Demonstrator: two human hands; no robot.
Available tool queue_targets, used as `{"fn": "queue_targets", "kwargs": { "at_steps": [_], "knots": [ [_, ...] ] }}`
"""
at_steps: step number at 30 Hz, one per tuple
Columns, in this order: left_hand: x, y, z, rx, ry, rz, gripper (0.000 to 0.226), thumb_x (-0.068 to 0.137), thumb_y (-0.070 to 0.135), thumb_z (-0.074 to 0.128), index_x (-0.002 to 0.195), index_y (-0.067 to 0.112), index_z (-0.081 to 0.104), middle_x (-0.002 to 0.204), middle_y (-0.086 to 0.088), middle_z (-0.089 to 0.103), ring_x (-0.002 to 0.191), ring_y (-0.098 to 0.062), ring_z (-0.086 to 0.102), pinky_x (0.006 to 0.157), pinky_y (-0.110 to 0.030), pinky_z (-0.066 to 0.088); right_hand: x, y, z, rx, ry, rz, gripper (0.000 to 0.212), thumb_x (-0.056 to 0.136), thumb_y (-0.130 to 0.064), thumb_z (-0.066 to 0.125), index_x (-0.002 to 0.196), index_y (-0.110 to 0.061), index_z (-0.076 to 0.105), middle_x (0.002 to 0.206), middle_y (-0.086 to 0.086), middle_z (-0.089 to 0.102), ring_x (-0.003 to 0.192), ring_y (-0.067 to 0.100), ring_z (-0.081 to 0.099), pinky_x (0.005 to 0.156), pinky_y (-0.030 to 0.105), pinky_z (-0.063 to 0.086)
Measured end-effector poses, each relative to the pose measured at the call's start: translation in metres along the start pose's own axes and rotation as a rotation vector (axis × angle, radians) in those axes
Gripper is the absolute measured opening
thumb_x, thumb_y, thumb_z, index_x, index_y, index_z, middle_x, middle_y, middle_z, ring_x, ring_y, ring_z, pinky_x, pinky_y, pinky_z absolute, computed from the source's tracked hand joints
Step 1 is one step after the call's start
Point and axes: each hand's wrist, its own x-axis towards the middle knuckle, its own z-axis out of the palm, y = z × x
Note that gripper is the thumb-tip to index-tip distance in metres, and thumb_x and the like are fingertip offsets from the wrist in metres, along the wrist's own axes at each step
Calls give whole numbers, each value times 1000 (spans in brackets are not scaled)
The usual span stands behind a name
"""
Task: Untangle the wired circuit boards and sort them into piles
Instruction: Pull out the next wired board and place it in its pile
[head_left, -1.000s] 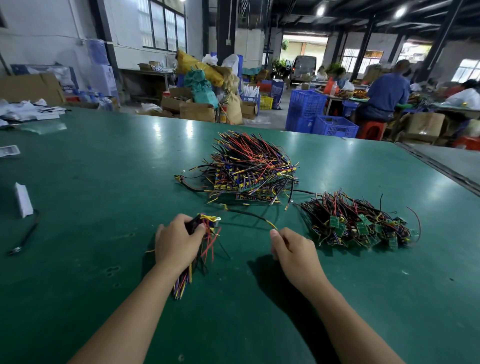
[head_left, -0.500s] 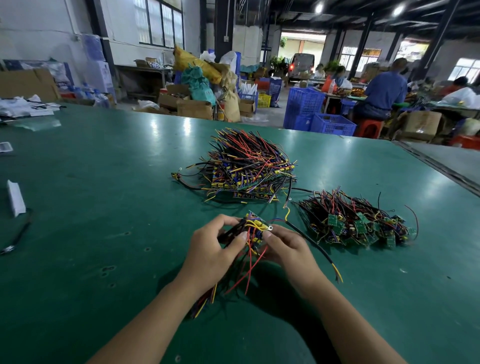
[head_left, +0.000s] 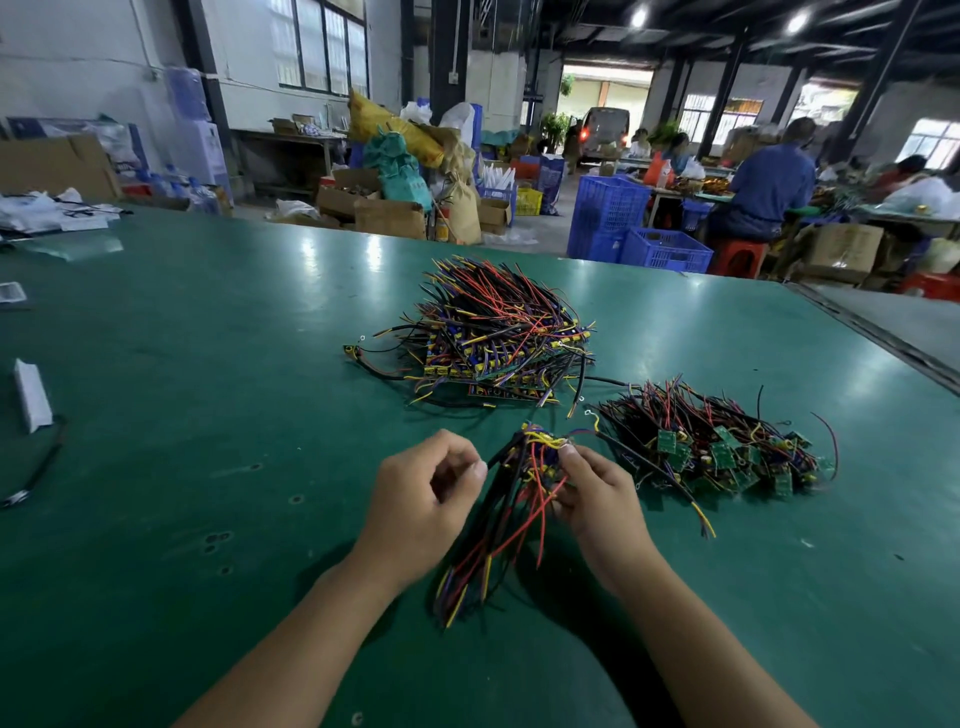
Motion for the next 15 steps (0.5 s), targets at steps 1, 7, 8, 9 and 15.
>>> {"fn": "queue_targets", "kwargs": {
  "at_steps": [1,7,8,9,15],
  "knots": [
    [-1,1,1,-10,-63,-11,10,86,23,59,77,20,63,63,3,62,54,-11,53,52,-22,41,1,0,-1,45,20,13,18,100,-18,52,90,-7,63,78,12,43,67,22,44,57,26,51],
    [-1,-13,7,184,-243,-99,14,96,27,55,87,27,65,71,4,66,64,-10,58,60,-27,42,0,-4,-1,130,40,21,19,99,-14,52,85,-7,64,67,4,64,56,14,62,53,26,56],
    [-1,-15,8,215,-273,-132,16,98,31,52,98,26,68,87,5,71,78,-10,64,69,-25,45,0,-5,-1,128,40,27,19,99,-14,53,86,-7,64,68,5,64,56,15,61,54,26,56],
    [-1,-19,8,250,-299,-160,26,99,33,49,115,24,66,109,6,70,100,-9,63,82,-20,44,0,-6,-2,123,39,37,18,99,-15,53,88,-5,63,70,8,62,58,17,59,55,27,57],
    [1,-15,10,151,-119,-123,34,99,25,47,133,23,50,131,12,53,117,1,50,98,-23,42,-6,-8,1,-2,-39,114,27,96,-22,58,90,1,71,83,25,62,66,30,59,64,35,53]
  ]
}}
